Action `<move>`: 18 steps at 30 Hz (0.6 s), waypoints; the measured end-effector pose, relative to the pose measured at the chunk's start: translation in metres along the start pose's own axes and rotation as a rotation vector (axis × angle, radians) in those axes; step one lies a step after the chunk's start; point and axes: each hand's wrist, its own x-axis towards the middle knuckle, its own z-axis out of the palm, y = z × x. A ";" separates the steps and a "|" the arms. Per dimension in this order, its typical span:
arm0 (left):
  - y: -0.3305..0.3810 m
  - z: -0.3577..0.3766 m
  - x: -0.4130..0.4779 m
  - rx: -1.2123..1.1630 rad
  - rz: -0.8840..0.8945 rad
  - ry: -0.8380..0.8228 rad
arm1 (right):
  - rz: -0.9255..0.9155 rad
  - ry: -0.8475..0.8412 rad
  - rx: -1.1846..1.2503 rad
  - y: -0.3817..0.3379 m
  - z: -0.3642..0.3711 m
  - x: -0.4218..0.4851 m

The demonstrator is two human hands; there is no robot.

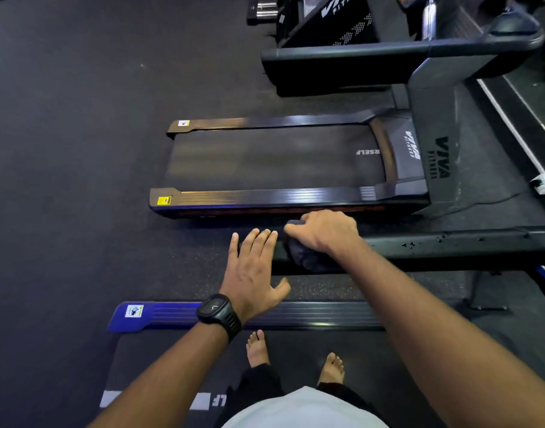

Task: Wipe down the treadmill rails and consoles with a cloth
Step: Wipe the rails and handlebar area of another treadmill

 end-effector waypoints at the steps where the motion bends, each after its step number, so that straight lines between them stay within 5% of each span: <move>1: 0.001 -0.001 0.000 0.003 0.005 -0.007 | 0.024 -0.041 0.010 -0.001 -0.005 0.008; 8: 0.003 0.001 0.002 0.027 -0.003 0.021 | -0.159 0.345 -0.086 0.010 0.025 -0.037; 12: 0.005 0.002 0.005 0.045 0.001 0.016 | -0.027 0.043 -0.007 0.007 -0.001 0.000; 14: 0.006 0.001 0.004 0.051 -0.001 0.001 | 0.036 0.028 0.004 0.004 -0.006 0.007; 18: 0.008 0.002 0.004 0.086 -0.009 -0.008 | -0.081 0.354 -0.087 0.008 0.023 -0.040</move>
